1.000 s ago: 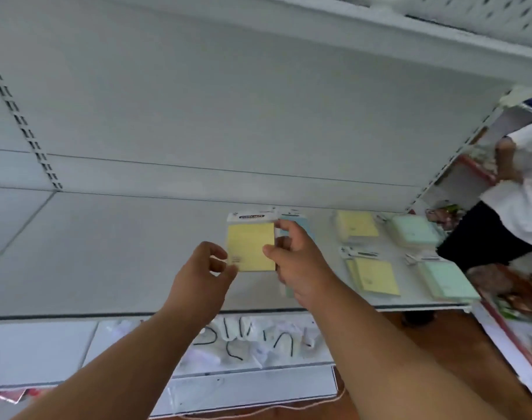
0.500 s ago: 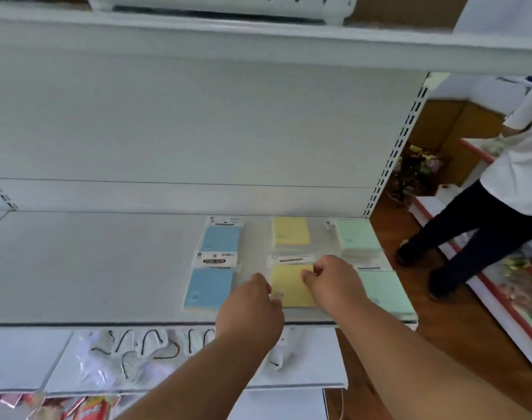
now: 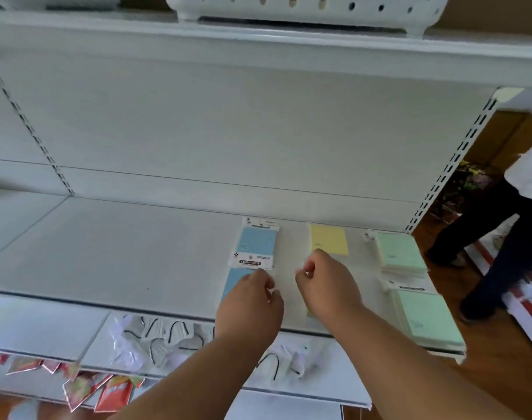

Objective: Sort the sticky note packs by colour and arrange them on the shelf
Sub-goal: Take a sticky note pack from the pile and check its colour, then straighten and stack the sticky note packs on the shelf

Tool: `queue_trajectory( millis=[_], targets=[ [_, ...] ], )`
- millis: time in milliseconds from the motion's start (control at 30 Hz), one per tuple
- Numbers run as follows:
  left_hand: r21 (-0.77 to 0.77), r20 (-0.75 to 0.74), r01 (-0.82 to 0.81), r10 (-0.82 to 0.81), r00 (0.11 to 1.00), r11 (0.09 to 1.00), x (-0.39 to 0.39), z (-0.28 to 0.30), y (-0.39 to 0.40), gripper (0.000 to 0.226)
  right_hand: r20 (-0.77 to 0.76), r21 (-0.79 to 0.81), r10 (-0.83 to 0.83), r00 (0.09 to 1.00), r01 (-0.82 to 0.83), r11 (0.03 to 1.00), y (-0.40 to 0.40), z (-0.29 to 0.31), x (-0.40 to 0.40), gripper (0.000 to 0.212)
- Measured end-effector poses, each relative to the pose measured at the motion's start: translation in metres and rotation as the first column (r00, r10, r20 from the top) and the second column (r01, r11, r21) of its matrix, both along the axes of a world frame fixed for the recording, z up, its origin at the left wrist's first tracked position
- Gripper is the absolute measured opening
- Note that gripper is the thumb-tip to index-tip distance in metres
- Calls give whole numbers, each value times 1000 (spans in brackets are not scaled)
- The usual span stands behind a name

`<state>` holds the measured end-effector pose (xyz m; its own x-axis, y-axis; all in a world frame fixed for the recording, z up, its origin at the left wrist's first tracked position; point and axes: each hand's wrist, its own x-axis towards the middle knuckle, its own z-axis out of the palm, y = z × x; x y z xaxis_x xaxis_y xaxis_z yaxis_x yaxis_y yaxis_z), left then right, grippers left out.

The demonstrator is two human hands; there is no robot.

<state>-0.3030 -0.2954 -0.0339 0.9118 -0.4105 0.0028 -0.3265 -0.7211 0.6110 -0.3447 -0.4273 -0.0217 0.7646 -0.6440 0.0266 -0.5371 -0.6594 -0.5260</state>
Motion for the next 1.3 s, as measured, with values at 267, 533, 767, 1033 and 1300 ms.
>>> queue_trajectory(
  millis=[267, 533, 767, 1033, 1300],
  targets=[
    [-142, -222, -44, 12, 975, 989, 107, -4, 51, 41, -114, -79, -60, 992, 51, 996, 35, -10, 99, 32],
    [-207, -574, 142, -238, 784, 968, 173, -1, 39, 10, -308, 18, -237, 921, 255, 967, 34, -24, 149, 28],
    [-267, -615, -64, -118, 779, 962, 187, -12, 46, 21, -276, 57, -150, 949, 172, 984, 50, -18, 173, 32],
    [-255, -247, -264, 201, 948, 930, 213, -14, 127, 5, 46, 195, 129, 991, -135, 971, 135, -18, 207, 28],
    [-173, 74, -129, 143, 987, 976, 262, -6, 203, 22, 194, 148, 134, 972, -164, 975, 205, -18, 242, 22]
  ],
)
